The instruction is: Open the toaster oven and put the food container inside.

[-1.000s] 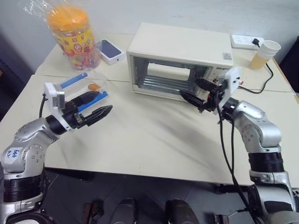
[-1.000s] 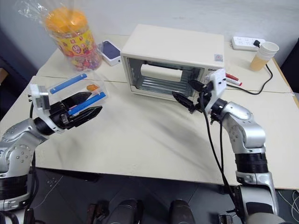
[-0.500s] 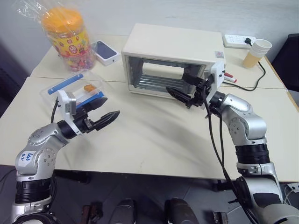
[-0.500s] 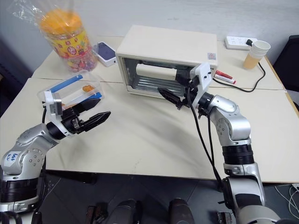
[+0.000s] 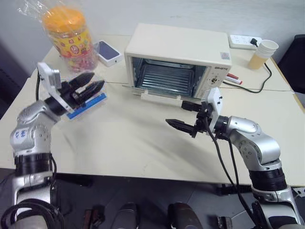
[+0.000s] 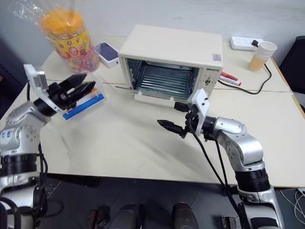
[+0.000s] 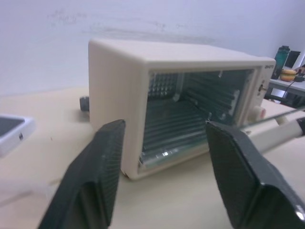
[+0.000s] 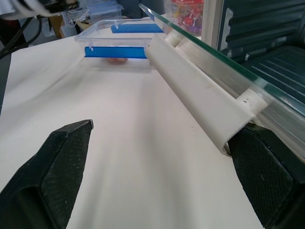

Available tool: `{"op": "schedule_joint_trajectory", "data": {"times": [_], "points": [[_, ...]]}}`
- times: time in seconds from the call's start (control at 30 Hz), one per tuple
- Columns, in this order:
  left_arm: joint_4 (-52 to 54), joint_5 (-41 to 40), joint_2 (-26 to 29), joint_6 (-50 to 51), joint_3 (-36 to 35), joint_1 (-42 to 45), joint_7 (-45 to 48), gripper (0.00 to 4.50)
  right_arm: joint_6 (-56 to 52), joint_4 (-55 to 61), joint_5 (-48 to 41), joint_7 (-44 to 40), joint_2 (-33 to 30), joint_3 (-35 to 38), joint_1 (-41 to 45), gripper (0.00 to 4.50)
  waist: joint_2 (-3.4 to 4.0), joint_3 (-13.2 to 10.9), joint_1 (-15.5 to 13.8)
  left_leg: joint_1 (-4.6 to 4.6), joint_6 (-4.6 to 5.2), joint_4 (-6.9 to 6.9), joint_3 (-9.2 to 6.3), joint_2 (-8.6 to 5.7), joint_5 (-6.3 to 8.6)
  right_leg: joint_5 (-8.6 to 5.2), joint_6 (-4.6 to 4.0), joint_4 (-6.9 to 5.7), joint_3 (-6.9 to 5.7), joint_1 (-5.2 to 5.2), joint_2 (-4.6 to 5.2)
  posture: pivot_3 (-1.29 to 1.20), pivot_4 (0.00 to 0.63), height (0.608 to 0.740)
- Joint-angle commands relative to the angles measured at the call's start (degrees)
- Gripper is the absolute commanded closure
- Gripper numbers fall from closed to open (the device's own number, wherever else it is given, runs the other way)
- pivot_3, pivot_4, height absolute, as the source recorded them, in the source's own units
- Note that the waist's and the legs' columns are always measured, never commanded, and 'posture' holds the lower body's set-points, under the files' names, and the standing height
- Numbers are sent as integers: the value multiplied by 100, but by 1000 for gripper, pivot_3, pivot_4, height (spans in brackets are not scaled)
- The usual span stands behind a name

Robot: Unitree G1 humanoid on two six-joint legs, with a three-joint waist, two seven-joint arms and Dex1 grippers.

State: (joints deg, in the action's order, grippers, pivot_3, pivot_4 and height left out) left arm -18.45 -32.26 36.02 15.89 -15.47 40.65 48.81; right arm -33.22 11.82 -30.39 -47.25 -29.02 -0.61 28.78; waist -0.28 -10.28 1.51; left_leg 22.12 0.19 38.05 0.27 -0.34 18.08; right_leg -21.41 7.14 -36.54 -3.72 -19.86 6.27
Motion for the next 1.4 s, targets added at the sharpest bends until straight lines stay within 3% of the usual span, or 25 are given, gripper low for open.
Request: {"op": "schedule_joint_trajectory", "data": {"times": [0.03, 0.27, 0.43, 0.6, 0.7, 0.83, 1.0, 1.17, 1.4], "points": [[-903, 603, -262, -801, 419, 710, 252, 2735, 13, 362, -174, 73, 96, 107, 53, 0, -1, 0, -6, 0, 0, -1, 0, 0, 0, 0, 0, -3, -1, -1, 0, 0, 150, 740], [-2552, 1256, -781, -1626, 800, 1745, 459, 4486, 74, 445, -68, 151, 79, 124, -61, 0, -15, -9, 14, 28, 0, -1, 27, -2, 0, 1, 2, -39, -18, -57, 2, 0, 150, 740], [-2720, 1347, -867, -1583, 929, 1736, 984, 4486, 54, 761, -100, 248, -61, 311, -436, 0, -18, -10, 5, 30, 0, 1, 34, -2, 0, 1, 1, -48, -37, -63, 11, 0, 150, 740], [-2432, 1403, -808, -1412, 1099, 1448, 1509, 4486, 149, 1435, -153, 240, -422, 821, -1632, 0, -20, -12, -44, 33, 2, 4, 28, -6, 0, 1, 1, -48, -42, -61, 17, 0, 150, 740], [-2250, 1590, -758, -1498, 1280, 1223, 1677, 4486, 366, 1820, -132, 203, -598, 1557, -2878, 0, -22, -13, -142, 33, 6, 7, 26, -9, -1, 1, 2, -47, -43, -56, 18, 0, 150, 740], [-2197, 2154, -798, -1802, 1532, 983, 1098, 4486, 886, 1783, 211, 203, -747, 2154, -3791, 0, -24, -14, -194, 32, 15, 13, 32, -13, -7, 4, 7, -47, -37, -50, 21, 0, 150, 740], [-1903, 2649, -898, -2096, 1846, 481, 679, 4486, 1402, 1747, 398, 332, -688, 2337, -3893, 0, -24, -14, -143, 12, 19, 11, 44, -13, -16, 9, 17, -47, -17, -43, 21, 0, 150, 740], [-1254, 2283, -819, -1598, 1478, -31, 472, 4486, 1627, 1671, 174, 293, -582, 2164, -3527, 0, -23, -14, -145, 10, 15, 5, 42, -8, -18, 9, 16, -51, -17, -43, 20, 0, 150, 740], [972, 934, -360, -273, 205, -1457, 326, 3045, 2165, 1381, 191, -6, -359, 1548, -2904, 0, -24, -14, -96, 14, 15, 6, 32, -6, -18, 9, 16, -47, -17, -43, 25, 0, 150, 740]]}}
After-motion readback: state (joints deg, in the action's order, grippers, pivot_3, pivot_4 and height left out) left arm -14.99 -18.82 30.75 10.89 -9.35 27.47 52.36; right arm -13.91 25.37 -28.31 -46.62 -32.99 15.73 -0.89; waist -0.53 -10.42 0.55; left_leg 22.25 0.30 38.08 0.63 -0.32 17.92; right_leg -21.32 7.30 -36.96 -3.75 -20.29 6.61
